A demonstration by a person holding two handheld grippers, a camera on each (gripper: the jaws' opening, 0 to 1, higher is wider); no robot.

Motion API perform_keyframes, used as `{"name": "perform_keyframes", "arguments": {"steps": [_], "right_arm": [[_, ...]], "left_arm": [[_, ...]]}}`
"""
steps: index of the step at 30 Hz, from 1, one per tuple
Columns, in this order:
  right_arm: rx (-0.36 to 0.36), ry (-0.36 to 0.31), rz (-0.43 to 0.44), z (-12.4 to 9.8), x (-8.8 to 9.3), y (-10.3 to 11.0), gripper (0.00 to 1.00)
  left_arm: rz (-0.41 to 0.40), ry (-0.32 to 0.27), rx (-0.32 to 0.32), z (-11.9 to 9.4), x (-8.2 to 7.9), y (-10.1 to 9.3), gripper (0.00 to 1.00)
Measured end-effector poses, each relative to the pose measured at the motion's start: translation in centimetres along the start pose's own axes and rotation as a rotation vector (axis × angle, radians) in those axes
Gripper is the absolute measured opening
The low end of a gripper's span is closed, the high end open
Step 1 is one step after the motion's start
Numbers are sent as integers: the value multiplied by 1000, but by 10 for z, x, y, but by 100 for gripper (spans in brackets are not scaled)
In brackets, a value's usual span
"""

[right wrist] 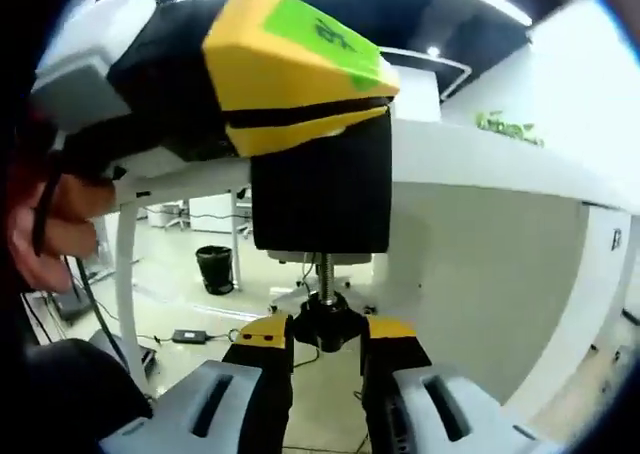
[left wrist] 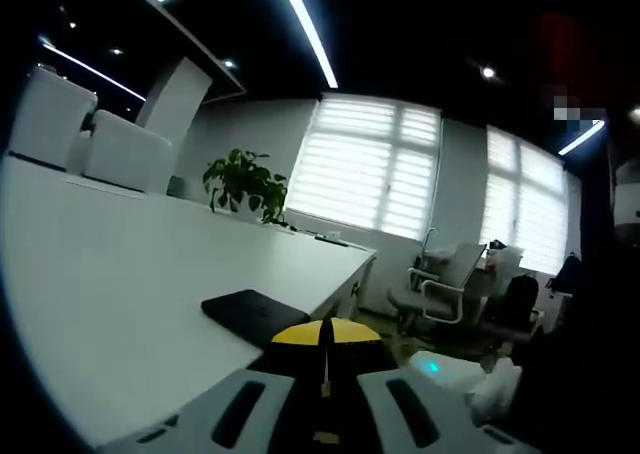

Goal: Clamp the fixed fixture on the desktop, loosen the retaining clip, secure it to the edge of the desk, and tighten the retaining clip.

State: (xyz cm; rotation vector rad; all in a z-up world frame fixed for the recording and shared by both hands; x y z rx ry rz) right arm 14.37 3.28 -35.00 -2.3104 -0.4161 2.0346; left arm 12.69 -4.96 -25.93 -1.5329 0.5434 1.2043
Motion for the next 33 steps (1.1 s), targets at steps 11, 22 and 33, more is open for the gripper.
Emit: {"name": "perform_keyframes", "arguments": {"steps": [11,22,33], "right_arm": [[-489,-69,-75,15,0,-33,23],[-882,-189,-162,42,6,-52,24],[-441,-75,-142,8,10,-32,36]], "left_arm": [[-20,0,0,-1,-1,0,1],[-41,16,-3,0,-2,1,1],[-32,16,-4,1,-1,0,1]]}}
Point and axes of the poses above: the point that each gripper's makers call its tool centre point, and the gripper's own axes: z roughly forward along the fingers, y roughly to its left, x roughly out of its underside, the point moved 9 cm from there along -z, roughly backward along the fingers, and after that the axes turned 11 degrees about -z, right-handed, at the moved point
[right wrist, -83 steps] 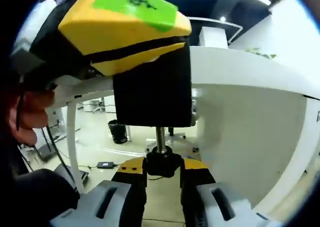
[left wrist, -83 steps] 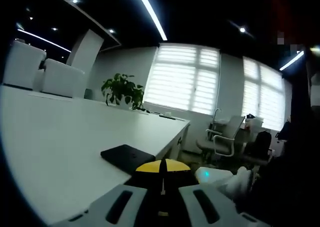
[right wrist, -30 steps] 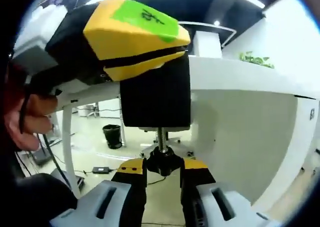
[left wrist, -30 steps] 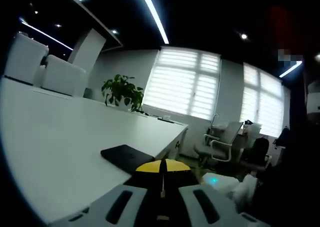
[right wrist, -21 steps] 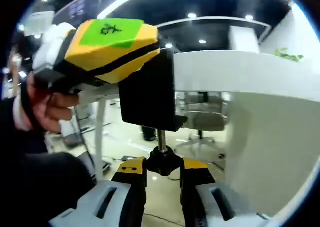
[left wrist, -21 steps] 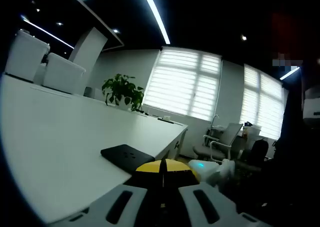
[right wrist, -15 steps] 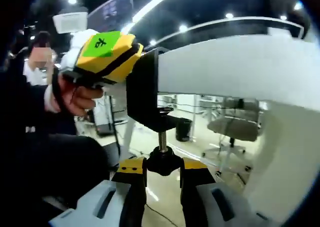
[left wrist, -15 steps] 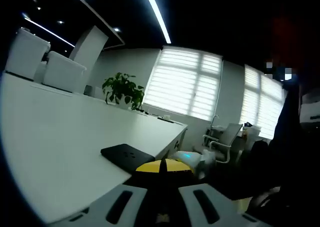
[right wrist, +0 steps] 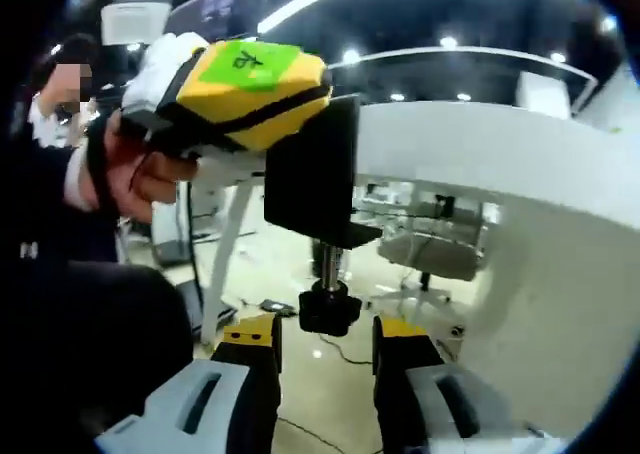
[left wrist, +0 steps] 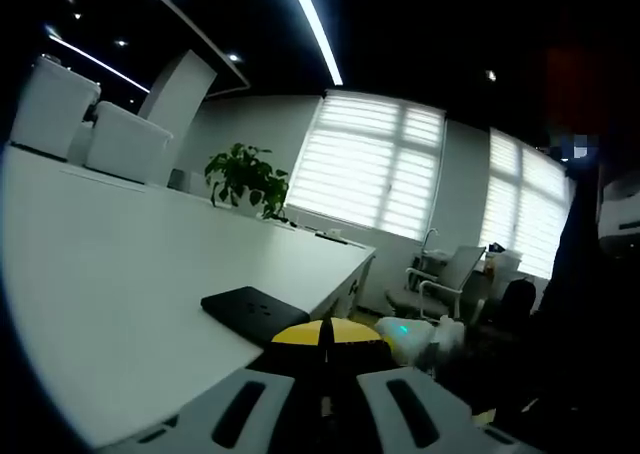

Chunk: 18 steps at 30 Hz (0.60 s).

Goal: Clamp the fixed fixture on the desktop, loosen the retaining clip, secure it to the edge of the desk, and tighten the retaining clip.

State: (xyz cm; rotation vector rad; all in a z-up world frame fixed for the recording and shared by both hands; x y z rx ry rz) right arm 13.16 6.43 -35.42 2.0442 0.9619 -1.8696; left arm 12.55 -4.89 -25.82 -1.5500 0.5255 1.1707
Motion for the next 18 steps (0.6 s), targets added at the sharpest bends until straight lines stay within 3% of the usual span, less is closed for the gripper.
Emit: {"name": "perform_keyframes", "arguments": {"steps": [5,8,10,12,16,18], "right_arm": [[228,29,105,10,-7,16,36],[300,63,75,23,-8,20,36],[323,106,106,30,-4,24,33],[381,98,143,31,-4,20,25],[331,88,132,30,-3,15,25],[276,85,106,40,1,8,24]], "left_arm": [[6,-4,2,0,0,1,1],[3,-9,4,0,0,1,1],[-7,-16,8,-1,0,2,1],[-10,-18,8,0,1,2,1],[-12,-18,7,0,1,2,1],[-14,-17,6,0,1,2,1]]}}
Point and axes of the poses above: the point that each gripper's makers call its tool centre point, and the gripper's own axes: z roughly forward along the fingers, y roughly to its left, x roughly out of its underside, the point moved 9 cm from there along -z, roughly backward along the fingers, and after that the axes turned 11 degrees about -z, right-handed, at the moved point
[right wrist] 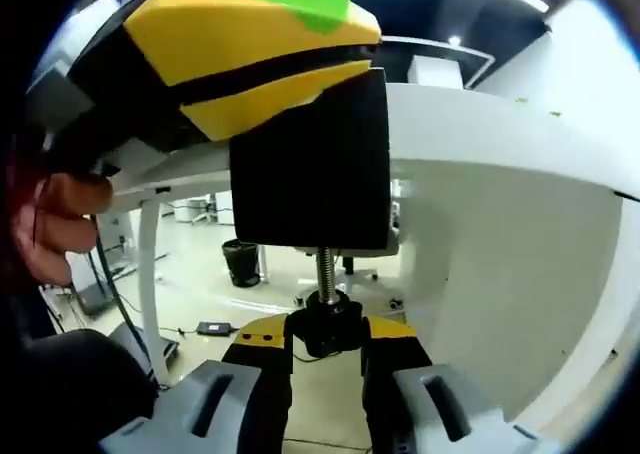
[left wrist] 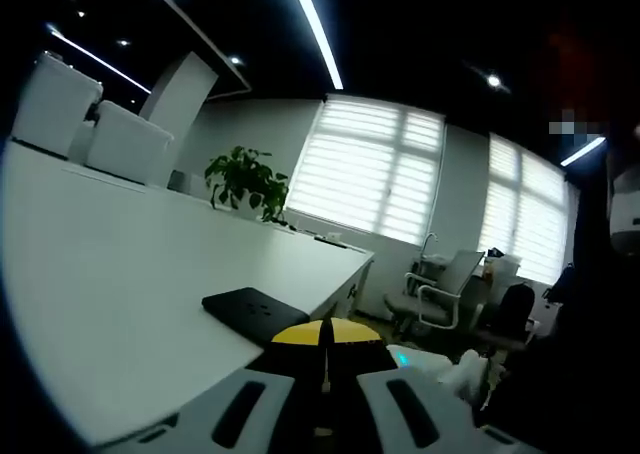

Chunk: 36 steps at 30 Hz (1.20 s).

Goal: Clamp the fixed fixture on the desktop, loosen the retaining clip, secure it to the edge of the desk, and tighten the retaining clip.

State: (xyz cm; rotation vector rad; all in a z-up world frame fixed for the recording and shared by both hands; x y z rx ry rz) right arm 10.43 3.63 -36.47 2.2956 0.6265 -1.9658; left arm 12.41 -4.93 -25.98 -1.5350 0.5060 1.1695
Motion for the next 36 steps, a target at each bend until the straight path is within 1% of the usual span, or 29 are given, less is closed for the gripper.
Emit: {"name": "perform_keyframes", "arguments": {"steps": [1,2,3,4,6,7,11,12,13,14,15,16,17,19,21,22,23,24,25,26,27,28,29,30,32,33,34,35,36], "right_arm": [[-36,-13,-4,-9,-2,0,24],[-84,-26,-14,-12,-2,-2,24],[-112,-34,-27,-15,-2,-3,24],[-177,-53,-56,-15,-2,-6,24],[-279,-69,-73,-16,-1,-11,24],[-313,-74,-88,-16,-1,-14,24],[-558,-117,-121,-12,-1,-25,24],[-640,-132,-109,-12,0,-26,24],[-683,-144,-101,-8,1,-32,24],[-727,-178,-138,-7,1,-34,24],[-759,-198,-160,-4,1,-37,24],[-801,-289,-324,-2,-1,-35,23],[-776,-254,-239,2,3,-40,24],[-738,-191,-179,2,1,-40,24],[-695,-208,-214,-3,-1,-36,25],[-647,-239,-267,-5,-3,-36,27],[-596,-253,-317,-8,-3,-34,30],[-553,-234,-316,-12,-3,-33,33],[-521,-195,-274,-14,-1,-33,38],[-474,-165,-236,-17,-2,-32,40],[-411,-141,-182,-20,-3,-31,40],[-330,-113,-122,-24,-4,-29,40],[-296,-103,-102,-27,-4,-27,40],[-223,-86,-88,-30,-5,-23,40],[-130,-43,-84,-32,-6,-14,40],[-86,-28,-69,-34,-7,-8,40],[-62,-23,-52,-34,-7,-4,39],[-35,-16,-11,-33,-9,2,39],[-19,-14,-25,-32,-12,9,39]], "left_arm": [[1,1,-1,0,0,0,1],[1,3,-1,0,0,0,1],[-1,6,-2,1,0,0,1],[-4,7,-2,0,-1,0,1],[-4,11,-5,0,-1,0,1],[-1,14,-6,0,-1,0,1],[-2,24,-11,0,-2,0,1],[-2,26,-12,0,-2,-1,1],[-1,30,-14,0,-2,-1,1],[3,34,-16,0,-2,-1,1],[4,38,-17,0,-2,-1,1],[7,45,-18,0,-2,-1,1],[11,47,-18,0,-2,-1,1],[10,48,-18,0,-2,-1,1],[10,46,-18,0,-2,-1,1],[11,45,-18,0,-2,-1,1],[10,44,-18,0,-2,-1,1],[11,43,-17,0,-2,-1,1],[13,42,-17,0,-2,-1,1],[13,41,-17,0,-2,-1,1],[14,41,-16,0,-2,-1,1],[16,40,-16,0,-2,0,1],[18,38,-15,0,-2,0,1],[20,37,-15,0,-2,0,1],[23,35,-14,1,-2,0,1],[25,35,-14,1,-2,0,1],[27,34,-13,1,-2,0,1],[27,33,-13,1,-2,0,1],[30,32,-13,1,-2,0,1]]}}
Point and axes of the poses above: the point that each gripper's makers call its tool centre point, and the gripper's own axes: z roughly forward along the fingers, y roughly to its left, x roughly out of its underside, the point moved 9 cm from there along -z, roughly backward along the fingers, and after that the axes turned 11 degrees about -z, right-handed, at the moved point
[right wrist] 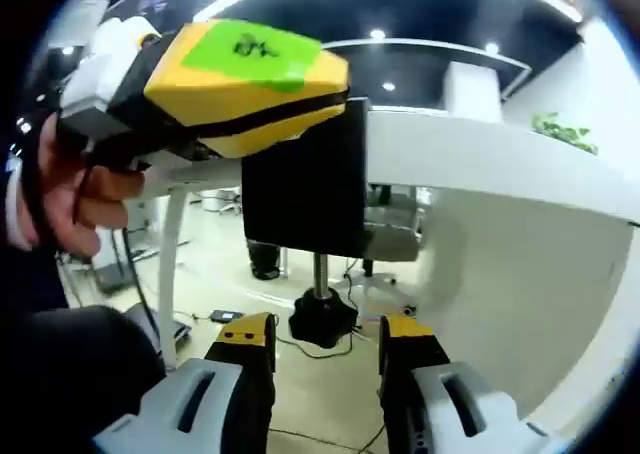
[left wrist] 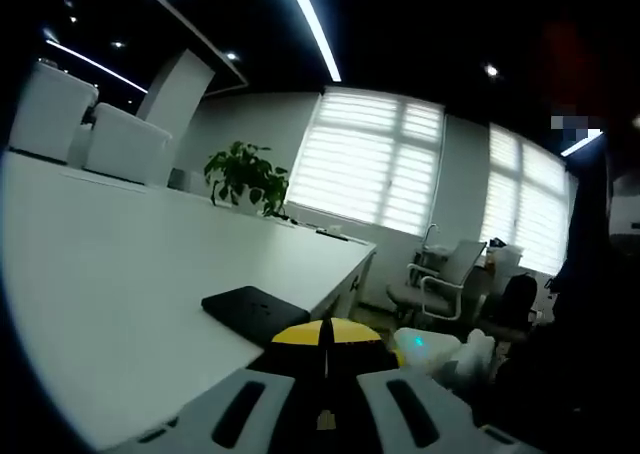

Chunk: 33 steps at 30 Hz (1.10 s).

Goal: Clamp the fixed fixture on the desktop, loosen the retaining clip, secure it to the edge of the desk, and tighten the retaining clip.

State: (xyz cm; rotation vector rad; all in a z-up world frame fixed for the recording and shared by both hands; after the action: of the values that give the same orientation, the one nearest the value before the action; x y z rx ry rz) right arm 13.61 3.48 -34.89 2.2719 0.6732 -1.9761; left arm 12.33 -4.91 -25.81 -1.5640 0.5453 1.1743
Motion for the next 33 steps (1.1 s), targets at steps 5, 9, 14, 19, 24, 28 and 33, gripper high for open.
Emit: {"name": "perform_keyframes", "arguments": {"steps": [5,9,14,19,24,28,33], "right_arm": [[82,19,-64,8,-7,-2,24],[-48,-8,-34,6,-5,-8,24],[-337,-91,-29,11,1,-28,24],[-599,-156,-73,20,5,-46,23],[-713,-186,-84,26,7,-51,23],[-723,-212,-103,27,9,-52,23],[-618,-203,-165,19,10,-49,25]], "left_arm": [[-9,-6,1,0,-1,0,1],[1,-2,1,-1,-1,-1,1],[-11,-9,0,-2,-1,-2,1],[-23,-7,-1,-3,-1,-2,1],[-22,6,-4,-3,-1,-2,1],[-25,8,-5,-3,-1,-2,1],[-29,9,-7,-2,-1,-2,1]]}}
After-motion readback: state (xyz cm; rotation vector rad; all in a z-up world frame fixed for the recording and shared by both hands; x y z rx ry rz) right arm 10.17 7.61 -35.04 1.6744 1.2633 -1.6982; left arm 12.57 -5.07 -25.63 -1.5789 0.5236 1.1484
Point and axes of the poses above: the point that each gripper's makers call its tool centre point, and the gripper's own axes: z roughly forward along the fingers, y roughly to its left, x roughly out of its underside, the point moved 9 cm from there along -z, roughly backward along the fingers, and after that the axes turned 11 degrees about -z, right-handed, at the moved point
